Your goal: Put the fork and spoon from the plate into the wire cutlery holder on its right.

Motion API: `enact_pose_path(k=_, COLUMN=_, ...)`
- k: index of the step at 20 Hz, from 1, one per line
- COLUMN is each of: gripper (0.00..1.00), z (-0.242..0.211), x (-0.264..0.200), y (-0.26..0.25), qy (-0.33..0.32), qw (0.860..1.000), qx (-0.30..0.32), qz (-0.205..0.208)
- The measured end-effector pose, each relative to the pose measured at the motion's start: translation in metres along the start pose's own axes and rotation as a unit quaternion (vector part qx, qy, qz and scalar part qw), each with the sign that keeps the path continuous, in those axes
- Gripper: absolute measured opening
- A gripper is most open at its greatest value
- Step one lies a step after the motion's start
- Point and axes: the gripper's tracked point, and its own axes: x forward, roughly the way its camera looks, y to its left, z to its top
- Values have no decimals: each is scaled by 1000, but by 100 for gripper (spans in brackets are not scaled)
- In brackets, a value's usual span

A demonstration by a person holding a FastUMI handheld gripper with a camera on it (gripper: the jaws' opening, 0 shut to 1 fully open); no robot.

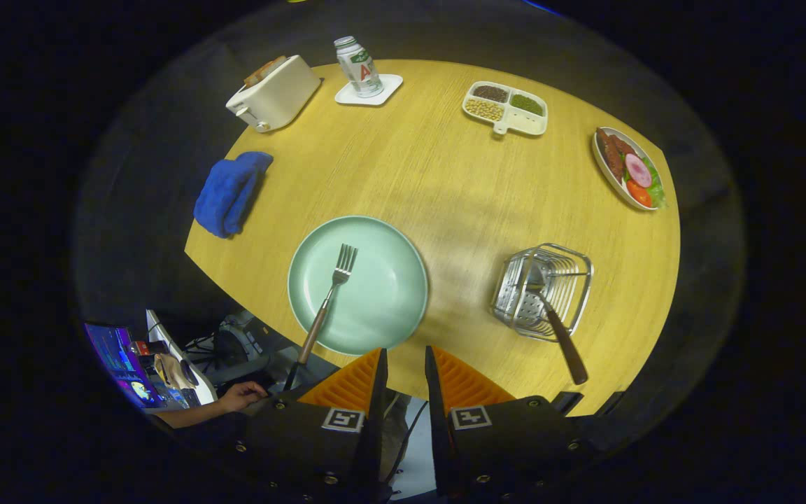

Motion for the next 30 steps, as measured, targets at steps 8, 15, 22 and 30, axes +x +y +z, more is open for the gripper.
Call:
enact_pose_path(k=8, gripper=31, z=-13, x=31, y=48, qy=21, qw=999, qx=-21, qz=18)
enact_pose_path(k=15, gripper=31, z=-22, x=82, y=85, qy=43, qw=998, qx=-12, qz=40)
enact_pose_path(k=22, gripper=36, z=-16, x=123, y=101, qy=58, qw=997, qx=-7, qz=41)
enact_pose_path(k=30, gripper=36, z=-23, x=145, y=88, qy=78, qw=996, qx=-25, qz=26)
